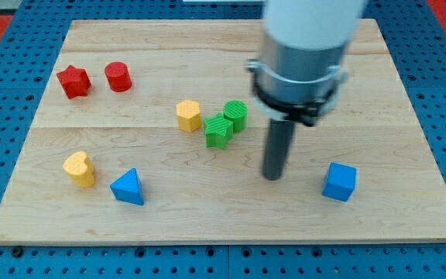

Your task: Push the blue triangle parallel to the right of the green star

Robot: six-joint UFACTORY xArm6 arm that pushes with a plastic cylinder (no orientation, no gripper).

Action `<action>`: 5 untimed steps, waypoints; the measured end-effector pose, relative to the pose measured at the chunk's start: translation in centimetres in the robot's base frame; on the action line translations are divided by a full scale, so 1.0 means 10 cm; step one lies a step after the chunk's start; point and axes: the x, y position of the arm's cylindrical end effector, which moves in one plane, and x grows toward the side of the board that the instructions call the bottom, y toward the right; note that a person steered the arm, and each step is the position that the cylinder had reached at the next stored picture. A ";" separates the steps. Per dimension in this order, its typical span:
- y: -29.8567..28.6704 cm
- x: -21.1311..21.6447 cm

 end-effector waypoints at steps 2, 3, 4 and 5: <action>-1.30 0.41; -1.84 0.60; -2.59 0.47; -2.31 0.41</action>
